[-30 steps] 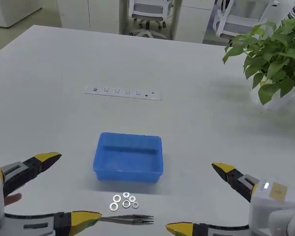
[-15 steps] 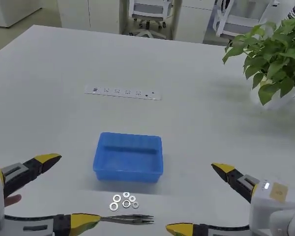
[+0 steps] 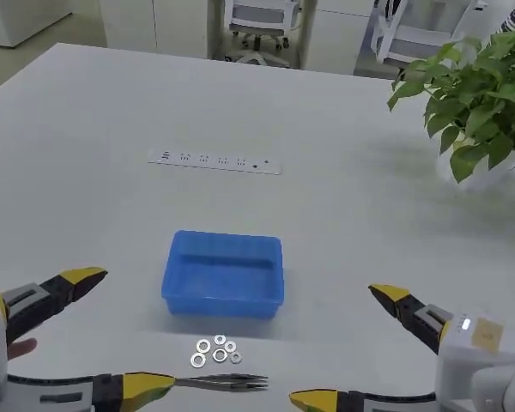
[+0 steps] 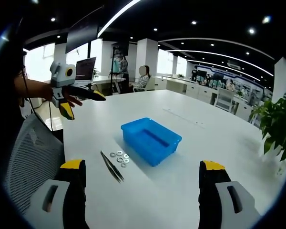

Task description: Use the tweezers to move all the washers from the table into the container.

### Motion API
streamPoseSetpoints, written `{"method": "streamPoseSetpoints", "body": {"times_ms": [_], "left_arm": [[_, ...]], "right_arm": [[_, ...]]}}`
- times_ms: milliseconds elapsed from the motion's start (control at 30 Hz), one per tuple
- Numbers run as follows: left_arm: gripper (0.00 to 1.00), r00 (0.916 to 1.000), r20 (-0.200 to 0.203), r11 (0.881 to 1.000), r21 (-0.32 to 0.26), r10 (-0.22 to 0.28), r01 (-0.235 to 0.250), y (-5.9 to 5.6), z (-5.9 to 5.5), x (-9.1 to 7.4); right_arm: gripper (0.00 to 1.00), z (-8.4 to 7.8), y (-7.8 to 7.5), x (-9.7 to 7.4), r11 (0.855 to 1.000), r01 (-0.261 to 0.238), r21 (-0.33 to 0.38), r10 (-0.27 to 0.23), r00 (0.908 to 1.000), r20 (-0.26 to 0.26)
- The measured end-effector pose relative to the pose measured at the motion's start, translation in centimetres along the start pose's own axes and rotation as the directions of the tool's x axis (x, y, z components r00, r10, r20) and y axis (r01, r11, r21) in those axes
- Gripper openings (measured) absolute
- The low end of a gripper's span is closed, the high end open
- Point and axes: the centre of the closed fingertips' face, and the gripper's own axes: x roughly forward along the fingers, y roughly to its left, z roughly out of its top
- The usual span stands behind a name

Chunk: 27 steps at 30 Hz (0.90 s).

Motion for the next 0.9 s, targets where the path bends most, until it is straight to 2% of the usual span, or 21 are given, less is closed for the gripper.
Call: {"method": "streamPoseSetpoints", "body": {"times_ms": [900], "left_arm": [[0.95,1.0000,0.003,1.000,0.009,-0.003,0.003,0.02,0.18,-0.05]], "right_arm": [[0.99,0.20,0.00,-0.04,1.000,-0.004,-0.010,0.004,1.0000,0.003]]}}
